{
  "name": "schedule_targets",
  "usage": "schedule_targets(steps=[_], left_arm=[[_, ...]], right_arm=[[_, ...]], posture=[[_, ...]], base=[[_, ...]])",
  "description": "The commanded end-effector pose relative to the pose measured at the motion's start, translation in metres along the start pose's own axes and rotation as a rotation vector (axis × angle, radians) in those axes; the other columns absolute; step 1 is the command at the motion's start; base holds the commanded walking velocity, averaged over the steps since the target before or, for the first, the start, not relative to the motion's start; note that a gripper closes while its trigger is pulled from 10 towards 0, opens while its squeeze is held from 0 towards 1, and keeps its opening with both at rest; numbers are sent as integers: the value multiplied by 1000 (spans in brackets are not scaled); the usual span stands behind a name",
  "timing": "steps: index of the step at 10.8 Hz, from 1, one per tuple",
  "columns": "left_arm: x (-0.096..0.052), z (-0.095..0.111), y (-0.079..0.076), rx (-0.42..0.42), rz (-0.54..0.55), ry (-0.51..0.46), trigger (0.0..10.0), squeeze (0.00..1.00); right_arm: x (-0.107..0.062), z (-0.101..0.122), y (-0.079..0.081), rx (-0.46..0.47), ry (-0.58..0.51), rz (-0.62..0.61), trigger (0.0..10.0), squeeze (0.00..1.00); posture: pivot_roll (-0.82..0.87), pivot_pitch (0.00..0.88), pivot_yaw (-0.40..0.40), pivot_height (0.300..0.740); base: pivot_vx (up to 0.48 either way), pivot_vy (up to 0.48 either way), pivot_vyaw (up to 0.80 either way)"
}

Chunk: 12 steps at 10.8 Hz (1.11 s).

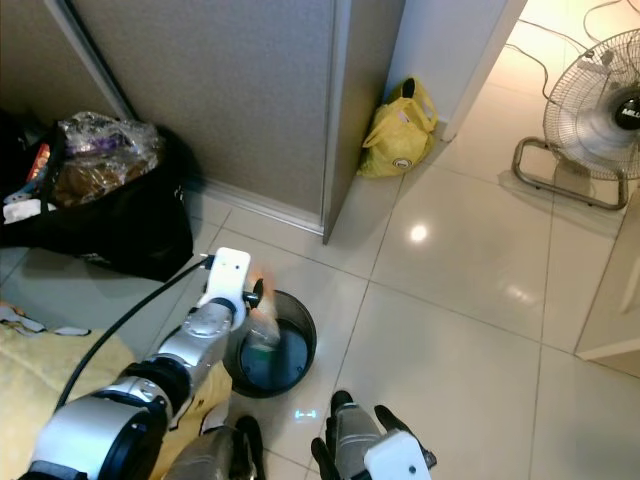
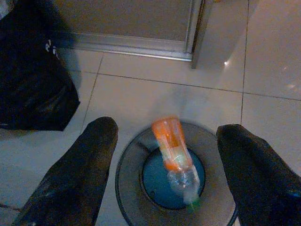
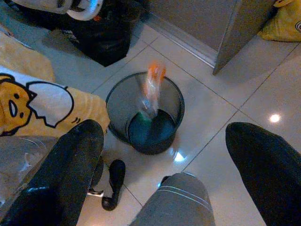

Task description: Clean up the room

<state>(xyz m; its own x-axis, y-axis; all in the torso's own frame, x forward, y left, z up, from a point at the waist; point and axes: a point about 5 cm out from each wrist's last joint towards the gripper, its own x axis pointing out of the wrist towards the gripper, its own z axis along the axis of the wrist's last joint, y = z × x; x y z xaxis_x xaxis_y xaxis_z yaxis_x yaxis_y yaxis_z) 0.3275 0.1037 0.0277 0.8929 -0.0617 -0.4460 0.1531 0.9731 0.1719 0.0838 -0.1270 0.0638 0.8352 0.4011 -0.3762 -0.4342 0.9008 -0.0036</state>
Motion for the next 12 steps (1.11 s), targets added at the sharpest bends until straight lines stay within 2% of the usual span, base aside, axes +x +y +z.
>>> schedule_targets(steps=[1,2,3,4,5,6,7,8,9,10,11,12], left_arm=[[-2,-10,0,8,-5,29,10000,1000],[-3,-15,4,46,-32,29,10000,0],[-4,-19,5,102,-52,32,10000,0],[-6,-23,21,141,-71,5,10000,0],[-9,-18,30,30,-106,-92,10000,0],[-16,-6,31,-41,-145,-222,10000,0],[-36,20,32,-126,-179,-408,10000,0],[-50,43,35,-167,-179,-526,10000,0],[-72,53,32,-134,-178,-643,10000,0],[-76,37,21,-144,-208,-586,10000,0],[-62,33,34,-223,-106,-508,10000,0],[-57,35,45,-258,-80,-481,10000,0]], right_arm=[[2,-4,-6,8,29,-6,10000,0],[11,-1,-14,4,9,-28,10000,0],[18,-1,-22,23,0,-56,10000,0],[35,3,-45,131,-48,-174,10000,0],[51,10,-61,159,-97,-228,10000,0],[62,15,-71,158,-130,-264,10000,0],[75,21,-88,150,-174,-316,10000,0],[85,27,-100,149,-205,-347,10000,0],[98,38,-112,139,-256,-367,10000,0],[107,46,-117,109,-292,-349,10000,0],[111,53,-130,133,-324,-409,10000,0],[113,54,-135,133,-331,-429,10000,0]], posture=[[-281,278,38,740],[-261,228,50,740],[-242,195,57,740],[-177,95,65,740],[-122,17,69,740],[-91,0,72,740],[-25,0,65,740],[16,0,49,740],[29,0,36,740],[21,0,46,740],[21,0,35,740],[24,0,26,740]], base=[[0,0,0],[0,0,0],[0,0,0],[0,0,0],[0,0,0],[0,0,0],[0,0,0],[0,0,0],[0,0,0],[0,0,0],[0,0,0],[0,0,0]])
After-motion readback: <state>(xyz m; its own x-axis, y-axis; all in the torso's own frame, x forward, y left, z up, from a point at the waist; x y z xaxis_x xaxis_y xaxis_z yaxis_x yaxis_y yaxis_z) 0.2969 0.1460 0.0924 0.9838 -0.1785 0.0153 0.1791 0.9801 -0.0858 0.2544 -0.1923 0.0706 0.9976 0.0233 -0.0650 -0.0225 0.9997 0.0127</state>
